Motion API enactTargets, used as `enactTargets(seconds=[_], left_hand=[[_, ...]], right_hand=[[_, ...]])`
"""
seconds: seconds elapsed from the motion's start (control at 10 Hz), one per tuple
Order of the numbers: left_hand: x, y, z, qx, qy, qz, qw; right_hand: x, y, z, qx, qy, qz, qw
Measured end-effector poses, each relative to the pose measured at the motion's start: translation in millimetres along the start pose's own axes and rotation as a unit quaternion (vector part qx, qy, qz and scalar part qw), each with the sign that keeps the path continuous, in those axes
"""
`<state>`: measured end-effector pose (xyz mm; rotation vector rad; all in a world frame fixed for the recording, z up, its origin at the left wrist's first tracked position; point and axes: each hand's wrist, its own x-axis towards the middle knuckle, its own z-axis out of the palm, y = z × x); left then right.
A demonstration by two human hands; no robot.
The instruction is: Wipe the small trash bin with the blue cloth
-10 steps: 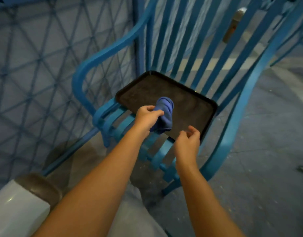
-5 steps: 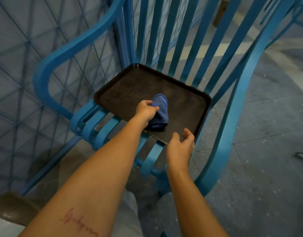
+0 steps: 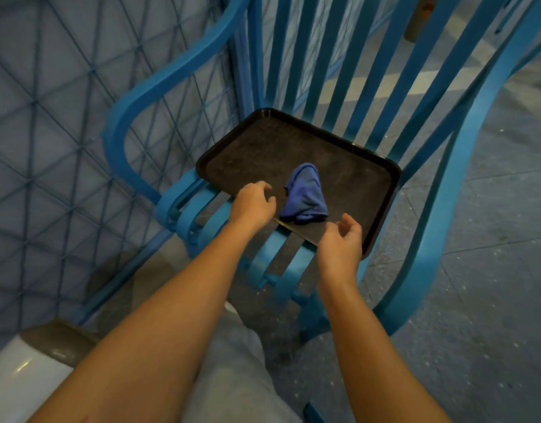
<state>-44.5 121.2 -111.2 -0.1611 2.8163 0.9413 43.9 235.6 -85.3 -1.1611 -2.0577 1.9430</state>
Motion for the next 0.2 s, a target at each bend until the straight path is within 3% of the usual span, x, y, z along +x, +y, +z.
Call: enactTargets(seconds=[0.1,0.2], left_hand=[[-25,-19,-37,0.051,0.029,0.004,0.998],[-49,-42,-74,0.074,0.11,0.005,0.991]], right_hand=[[-14,-6,5,0.003,-0.032,-0.018,0.999],[-29,-13,8,-0.02,-0.034,-0.04,0.998]])
